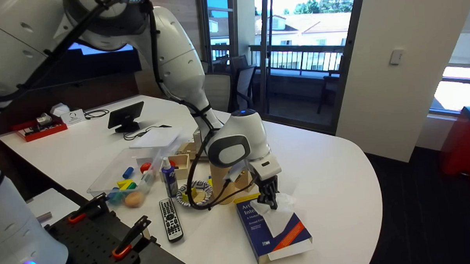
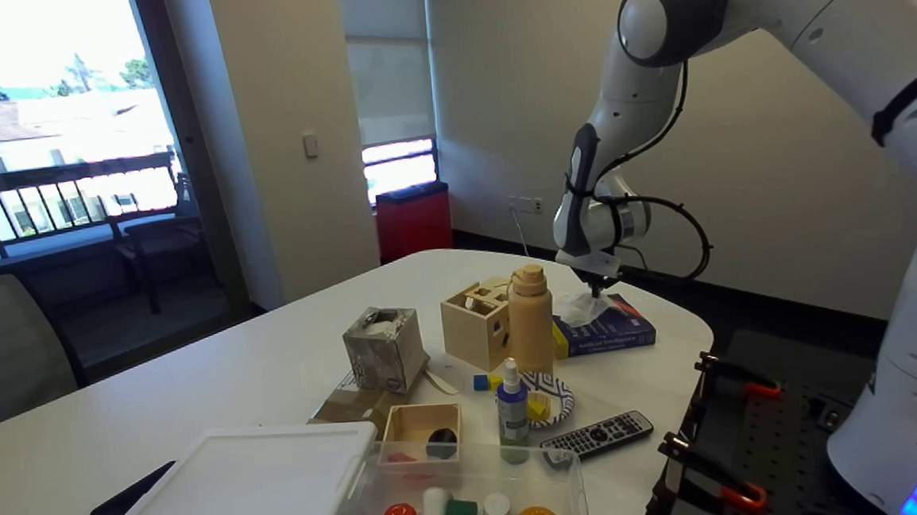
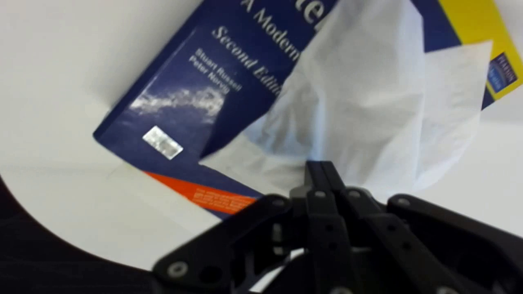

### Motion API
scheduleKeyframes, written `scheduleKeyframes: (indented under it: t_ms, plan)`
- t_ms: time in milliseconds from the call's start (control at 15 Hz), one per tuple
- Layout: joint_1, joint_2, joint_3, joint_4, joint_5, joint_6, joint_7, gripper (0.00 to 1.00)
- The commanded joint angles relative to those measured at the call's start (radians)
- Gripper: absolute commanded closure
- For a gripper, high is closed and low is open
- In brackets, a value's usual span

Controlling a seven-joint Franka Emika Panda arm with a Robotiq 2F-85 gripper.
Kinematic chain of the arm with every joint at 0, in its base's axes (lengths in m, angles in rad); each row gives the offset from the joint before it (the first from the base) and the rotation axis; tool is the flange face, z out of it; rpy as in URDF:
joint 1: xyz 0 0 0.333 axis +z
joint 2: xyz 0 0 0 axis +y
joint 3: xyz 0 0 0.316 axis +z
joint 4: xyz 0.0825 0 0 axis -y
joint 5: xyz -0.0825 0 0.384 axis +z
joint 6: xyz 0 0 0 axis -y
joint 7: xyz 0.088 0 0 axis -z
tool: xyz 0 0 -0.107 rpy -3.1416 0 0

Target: Use the paper towel to clean the book

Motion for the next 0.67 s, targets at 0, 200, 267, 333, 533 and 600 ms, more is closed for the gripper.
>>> scheduleKeyframes:
  t_ms: [0, 200, 267, 333, 533, 600]
  plan:
    - [0.033, 0.043, 0.027, 0.044, 0.034, 0.012, -0.010, 1.00]
    - [0.008, 0.044, 0.086, 0.053, 0.045, 0.000, -0.035, 1.00]
    - [0.002, 0.044, 0.101, 0.051, 0.050, -0.003, -0.039, 1.00]
    - [-0.010, 0.042, 0.119, 0.047, 0.057, -0.011, -0.044, 1.00]
    - [-0.037, 0.028, 0.146, 0.028, 0.068, -0.025, -0.054, 1.00]
    - [-0.051, 0.022, 0.152, 0.021, 0.070, -0.030, -0.056, 1.00]
